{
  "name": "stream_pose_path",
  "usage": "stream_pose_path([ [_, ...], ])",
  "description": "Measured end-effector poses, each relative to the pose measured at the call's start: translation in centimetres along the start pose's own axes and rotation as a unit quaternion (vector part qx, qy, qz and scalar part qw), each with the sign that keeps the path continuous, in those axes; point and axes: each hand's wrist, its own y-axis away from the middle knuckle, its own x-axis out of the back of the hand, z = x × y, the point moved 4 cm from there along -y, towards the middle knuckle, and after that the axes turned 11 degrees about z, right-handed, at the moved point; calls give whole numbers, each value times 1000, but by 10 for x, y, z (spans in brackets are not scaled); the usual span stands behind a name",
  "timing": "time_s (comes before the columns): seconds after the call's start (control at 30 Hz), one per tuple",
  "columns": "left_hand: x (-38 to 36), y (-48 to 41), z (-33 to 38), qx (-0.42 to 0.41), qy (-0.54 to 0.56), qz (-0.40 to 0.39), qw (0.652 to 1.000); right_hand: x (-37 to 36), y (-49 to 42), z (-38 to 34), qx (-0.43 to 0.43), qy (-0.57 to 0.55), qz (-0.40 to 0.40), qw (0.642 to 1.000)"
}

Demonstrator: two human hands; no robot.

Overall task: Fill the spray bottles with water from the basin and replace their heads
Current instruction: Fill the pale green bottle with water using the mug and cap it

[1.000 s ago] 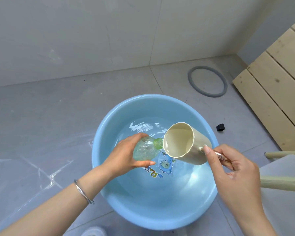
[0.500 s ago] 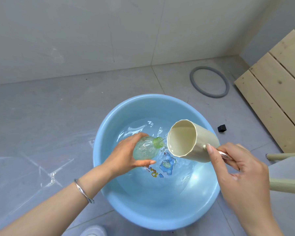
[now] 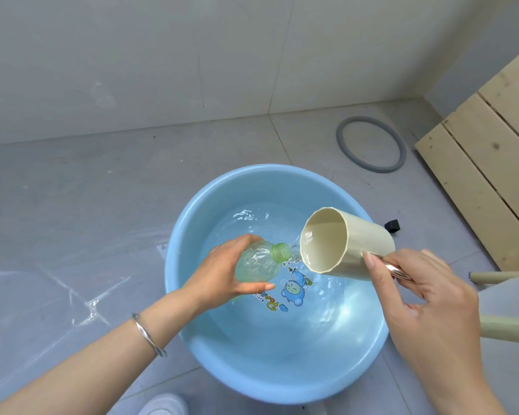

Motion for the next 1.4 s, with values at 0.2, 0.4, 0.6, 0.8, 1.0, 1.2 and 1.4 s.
stream_pose_path([
  [0.2,-1,-1,2,0,2,1,1000,-1,-3,-1,17,13,4,1000],
  [0.4,-1,-1,2,-2,3,3,1000,0,-3,-4,47,32,12,998],
  [0.6,-1,-1,4,0,3,3,1000,0,-4,-11,86,51,24,995],
  [0.8,-1,-1,5,-1,-2,2,1000,-1,-3,-15,127,67,31,989],
  [1.0,-1,0,5,6,1,3,1000,-1,-4,-18,168,81,42,982],
  [1.2,0,2,6,9,0,0,1000,-3,-1,-22,216,99,50,970],
  [1.4,-1,2,9,7,3,-1,1000,-4,0,-26,245,113,56,961],
])
